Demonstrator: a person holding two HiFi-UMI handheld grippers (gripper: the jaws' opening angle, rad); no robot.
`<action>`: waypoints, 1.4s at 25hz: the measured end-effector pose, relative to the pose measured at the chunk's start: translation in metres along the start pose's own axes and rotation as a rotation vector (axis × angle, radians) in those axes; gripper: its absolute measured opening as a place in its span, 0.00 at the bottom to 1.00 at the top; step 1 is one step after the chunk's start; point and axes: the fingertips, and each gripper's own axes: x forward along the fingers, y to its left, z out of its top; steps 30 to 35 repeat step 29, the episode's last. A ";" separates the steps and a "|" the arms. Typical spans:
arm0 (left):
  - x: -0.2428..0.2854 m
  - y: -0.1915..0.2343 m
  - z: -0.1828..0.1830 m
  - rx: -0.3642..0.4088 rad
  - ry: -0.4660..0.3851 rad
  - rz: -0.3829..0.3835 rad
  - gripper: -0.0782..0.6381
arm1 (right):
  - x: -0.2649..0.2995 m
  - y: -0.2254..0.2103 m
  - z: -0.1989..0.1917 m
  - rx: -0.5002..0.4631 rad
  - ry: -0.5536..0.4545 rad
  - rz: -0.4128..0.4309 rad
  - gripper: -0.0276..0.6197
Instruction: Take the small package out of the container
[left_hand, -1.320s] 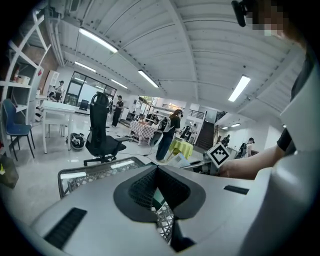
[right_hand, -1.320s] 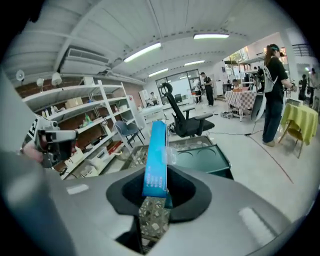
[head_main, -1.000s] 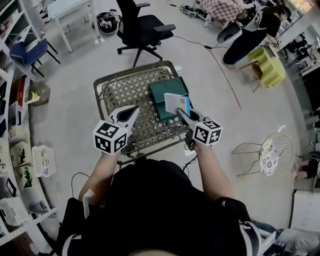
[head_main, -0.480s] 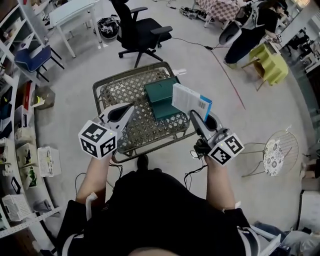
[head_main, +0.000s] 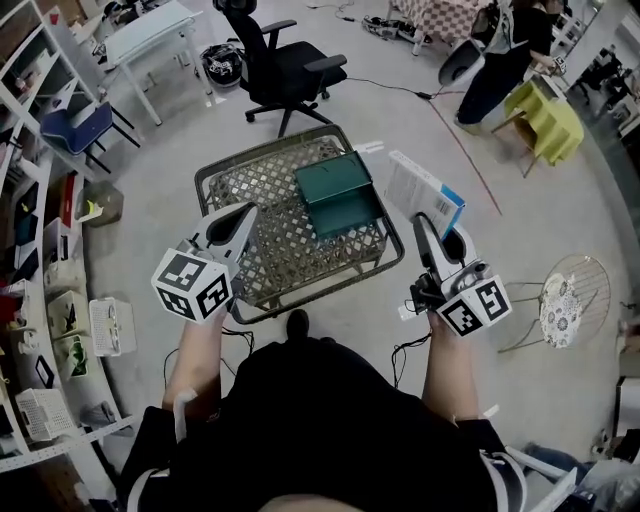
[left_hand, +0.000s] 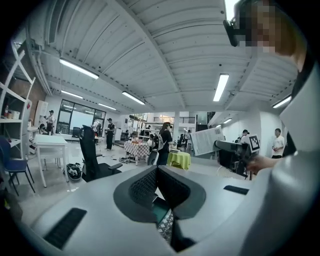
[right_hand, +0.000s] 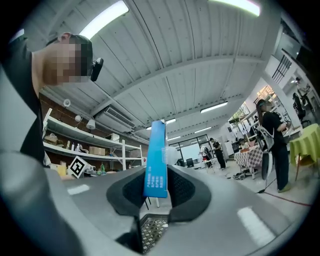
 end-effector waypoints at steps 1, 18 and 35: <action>0.000 0.001 0.005 0.002 -0.015 0.007 0.12 | 0.002 -0.001 -0.001 0.005 0.002 -0.002 0.18; 0.015 0.008 0.023 0.050 -0.061 -0.009 0.12 | 0.029 0.017 -0.006 -0.035 0.039 0.021 0.18; 0.025 0.008 0.019 0.047 -0.055 -0.032 0.12 | 0.032 0.015 -0.009 -0.031 0.043 0.014 0.18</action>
